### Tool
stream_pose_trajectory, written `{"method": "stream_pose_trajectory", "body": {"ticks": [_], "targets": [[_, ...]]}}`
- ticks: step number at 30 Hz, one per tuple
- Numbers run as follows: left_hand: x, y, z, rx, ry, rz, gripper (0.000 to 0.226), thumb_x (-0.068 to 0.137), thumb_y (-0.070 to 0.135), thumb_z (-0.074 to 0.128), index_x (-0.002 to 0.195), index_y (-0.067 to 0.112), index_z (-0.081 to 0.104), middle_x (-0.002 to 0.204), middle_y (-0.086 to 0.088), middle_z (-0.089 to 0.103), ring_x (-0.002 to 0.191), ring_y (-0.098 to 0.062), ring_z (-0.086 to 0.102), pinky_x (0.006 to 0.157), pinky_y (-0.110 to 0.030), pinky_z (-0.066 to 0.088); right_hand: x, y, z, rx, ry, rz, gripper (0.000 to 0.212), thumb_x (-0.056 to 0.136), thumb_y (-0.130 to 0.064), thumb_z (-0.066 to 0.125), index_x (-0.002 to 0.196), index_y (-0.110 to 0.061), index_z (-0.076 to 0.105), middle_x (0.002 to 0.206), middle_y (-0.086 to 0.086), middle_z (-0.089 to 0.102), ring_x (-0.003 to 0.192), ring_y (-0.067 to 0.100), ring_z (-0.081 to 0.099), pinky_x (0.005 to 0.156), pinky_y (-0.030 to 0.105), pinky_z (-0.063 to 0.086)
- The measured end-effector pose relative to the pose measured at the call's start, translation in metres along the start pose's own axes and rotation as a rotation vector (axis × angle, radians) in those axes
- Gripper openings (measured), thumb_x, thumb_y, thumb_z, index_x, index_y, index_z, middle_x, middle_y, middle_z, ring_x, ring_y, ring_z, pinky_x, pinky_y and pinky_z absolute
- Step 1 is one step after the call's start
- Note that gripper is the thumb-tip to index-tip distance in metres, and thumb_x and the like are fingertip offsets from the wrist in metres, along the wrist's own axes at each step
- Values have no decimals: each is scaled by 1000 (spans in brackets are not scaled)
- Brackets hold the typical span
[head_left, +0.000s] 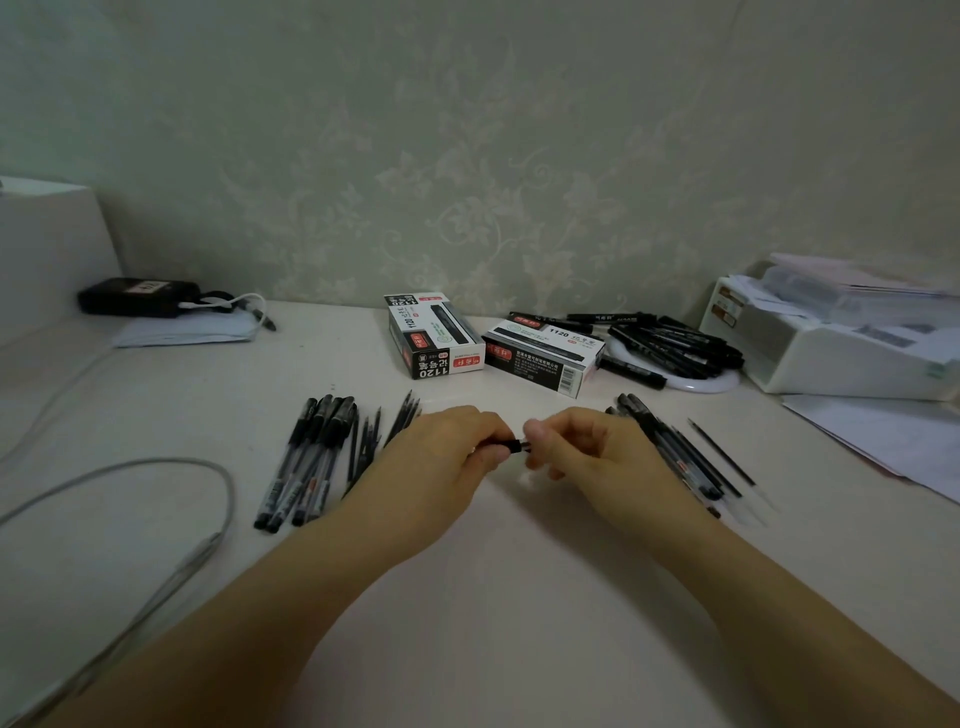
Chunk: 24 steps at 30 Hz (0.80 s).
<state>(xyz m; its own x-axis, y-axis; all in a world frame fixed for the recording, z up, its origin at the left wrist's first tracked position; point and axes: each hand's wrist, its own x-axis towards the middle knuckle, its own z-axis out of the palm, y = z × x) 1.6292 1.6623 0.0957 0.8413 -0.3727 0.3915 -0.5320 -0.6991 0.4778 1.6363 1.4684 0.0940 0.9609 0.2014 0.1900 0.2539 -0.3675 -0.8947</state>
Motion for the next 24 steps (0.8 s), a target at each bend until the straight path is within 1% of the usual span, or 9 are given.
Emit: {"method": "stream_pose_trajectory", "body": {"ticks": [2, 5, 8, 11, 13, 16, 19, 21, 24], "targets": [[0, 0, 0, -1, 6, 9, 18, 98, 28, 49, 108, 27, 65, 92, 11, 62, 86, -5, 56, 80, -30, 47, 0, 0, -1, 16, -6, -1, 19, 91, -39, 65, 83, -23, 74, 76, -5, 75, 69, 3, 64, 67, 11, 50], [0, -1, 1, 23, 6, 9, 19, 98, 28, 50, 110, 27, 65, 94, 12, 62, 85, -4, 54, 78, -26, 46, 2, 1, -5, 69, -29, -5, 3, 88, -22, 73, 90, -24, 73, 85, -5, 75, 74, 7, 68, 72, 16, 53], [0, -1, 1, -2, 5, 8, 19, 98, 28, 50, 110, 28, 65, 95, 12, 62, 87, -3, 55, 81, -28, 47, 3, 0, -4, 62, -21, 21, 20, 82, -35, 77, 100, -30, 70, 93, -10, 75, 76, 6, 69, 72, 15, 54], [0, 0, 0, -11, 14, 11, 19, 98, 28, 50, 109, 27, 65, 93, 10, 62, 86, -6, 56, 80, -34, 48, 0, -1, -2, 34, 4, 33, 29, 81, -52, 67, 89, -25, 73, 83, -7, 75, 70, 0, 63, 62, 11, 48], [0, 0, 0, -15, 24, 6, 19, 98, 28, 50, 109, 26, 65, 92, 10, 62, 86, -6, 56, 80, -35, 49, 0, -1, -2, 49, -12, 23, 24, 86, -42, 67, 86, -20, 74, 79, -4, 75, 66, -1, 61, 60, 8, 45], [0, 0, 0, -12, 40, -2, 19, 97, 29, 50, 109, 26, 65, 93, 11, 62, 87, -5, 56, 81, -34, 49, 1, -1, -4, 98, -28, 5, 8, 86, -22, 74, 94, -21, 75, 86, -5, 75, 70, 3, 65, 67, 11, 49], [0, 1, -1, -21, 41, -4, 19, 97, 28, 50, 110, 26, 65, 96, 11, 63, 90, -5, 57, 83, -33, 49, 2, -1, -3, 92, -21, 33, 22, 81, -31, 77, 103, -28, 72, 94, -6, 74, 79, 9, 71, 74, 17, 55], [0, 2, -1, -23, 39, 2, 20, 97, 27, 51, 110, 25, 65, 97, 10, 64, 90, -6, 57, 82, -33, 49, 1, -2, -1, 56, 4, 45, 22, 81, -43, 73, 96, -28, 73, 89, -5, 75, 76, 6, 68, 69, 16, 54], [0, 2, 0, -12, 41, 5, 19, 97, 27, 51, 109, 25, 66, 95, 9, 63, 88, -6, 56, 81, -33, 48, 1, -1, -1, 64, 8, 39, 15, 87, -35, 70, 89, -21, 74, 78, -5, 75, 65, 0, 62, 60, 9, 46]]}}
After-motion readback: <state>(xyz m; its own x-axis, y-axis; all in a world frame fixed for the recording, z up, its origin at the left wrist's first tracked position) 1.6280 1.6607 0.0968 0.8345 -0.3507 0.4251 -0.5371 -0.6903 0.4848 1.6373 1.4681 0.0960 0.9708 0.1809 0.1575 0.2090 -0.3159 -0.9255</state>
